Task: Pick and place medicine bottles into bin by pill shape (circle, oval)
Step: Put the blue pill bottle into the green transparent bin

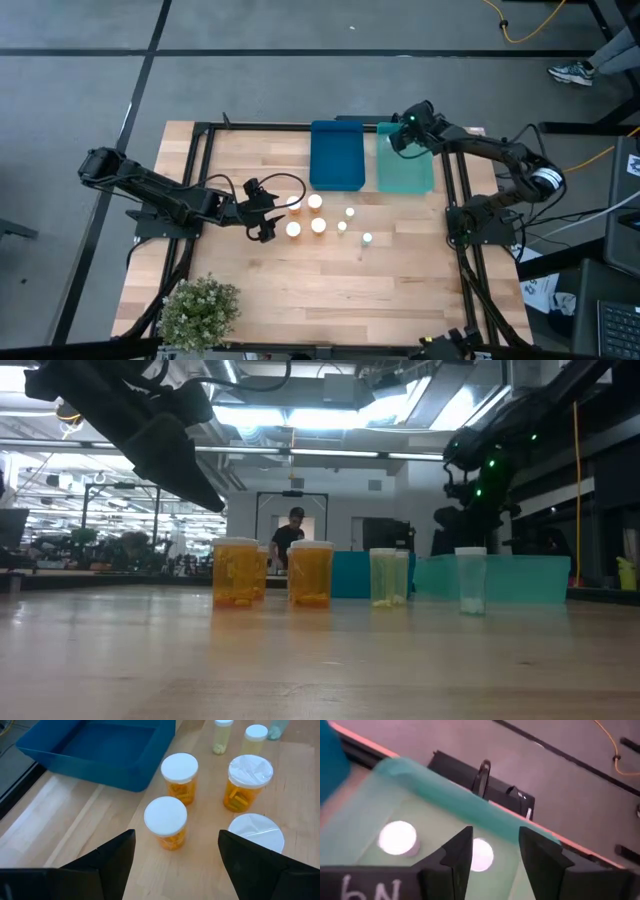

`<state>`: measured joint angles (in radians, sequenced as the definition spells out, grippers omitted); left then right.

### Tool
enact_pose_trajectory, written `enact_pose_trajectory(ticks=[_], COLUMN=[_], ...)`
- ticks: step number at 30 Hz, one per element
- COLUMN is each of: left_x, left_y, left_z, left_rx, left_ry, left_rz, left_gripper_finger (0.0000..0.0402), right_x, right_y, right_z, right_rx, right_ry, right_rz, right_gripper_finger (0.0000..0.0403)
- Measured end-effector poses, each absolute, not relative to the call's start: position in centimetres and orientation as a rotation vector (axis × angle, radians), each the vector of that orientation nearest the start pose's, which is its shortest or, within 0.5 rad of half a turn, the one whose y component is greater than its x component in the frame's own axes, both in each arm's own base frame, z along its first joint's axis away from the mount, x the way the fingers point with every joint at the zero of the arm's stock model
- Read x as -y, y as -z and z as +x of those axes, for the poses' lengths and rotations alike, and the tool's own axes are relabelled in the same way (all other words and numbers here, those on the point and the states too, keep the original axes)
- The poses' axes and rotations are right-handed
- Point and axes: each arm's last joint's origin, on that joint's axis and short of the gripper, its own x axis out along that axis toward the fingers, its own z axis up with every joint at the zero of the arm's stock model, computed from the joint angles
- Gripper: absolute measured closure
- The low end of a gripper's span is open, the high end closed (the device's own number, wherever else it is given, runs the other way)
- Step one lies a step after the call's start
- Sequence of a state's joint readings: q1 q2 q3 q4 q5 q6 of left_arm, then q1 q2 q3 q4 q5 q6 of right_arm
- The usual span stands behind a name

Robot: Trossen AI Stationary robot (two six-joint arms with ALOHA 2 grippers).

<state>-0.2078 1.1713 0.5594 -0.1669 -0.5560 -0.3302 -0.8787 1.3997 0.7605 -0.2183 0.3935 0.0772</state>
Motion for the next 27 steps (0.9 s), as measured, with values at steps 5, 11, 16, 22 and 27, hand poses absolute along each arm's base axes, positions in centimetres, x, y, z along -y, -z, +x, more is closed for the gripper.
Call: enact_pose_trajectory(ticks=[5, 11, 16, 22, 27], left_x=[3.0, 3.0, 3.0, 3.0, 3.0], left_y=[-19.0, -19.0, -19.0, -19.0, -19.0], left_z=[21.7, 21.7, 21.7, 21.7, 21.7], left_rx=[-0.660, -0.660, -0.660, -0.660, -0.660], left_ry=[-0.444, -0.444, -0.443, -0.443, -0.444], left_rz=[-0.021, -0.021, -0.021, -0.021, -0.021], left_gripper_finger=[0.0124, 0.0124, 0.0124, 0.0124, 0.0124], right_x=[19.4, 13.5, 8.2, 3.6, 0.3], right_y=[-22.1, -25.5, -26.7, -26.0, -25.1], right_z=[16.6, 17.7, 17.5, 16.9, 17.4], right_rx=[-0.729, -0.619, -0.674, -0.815, -0.891], right_ry=[0.995, 0.486, 0.400, 0.494, 0.444], right_rz=[0.319, 0.346, 0.306, 0.294, 0.320], right_gripper_finger=[0.0241, 0.0241, 0.0240, 0.0240, 0.0240])
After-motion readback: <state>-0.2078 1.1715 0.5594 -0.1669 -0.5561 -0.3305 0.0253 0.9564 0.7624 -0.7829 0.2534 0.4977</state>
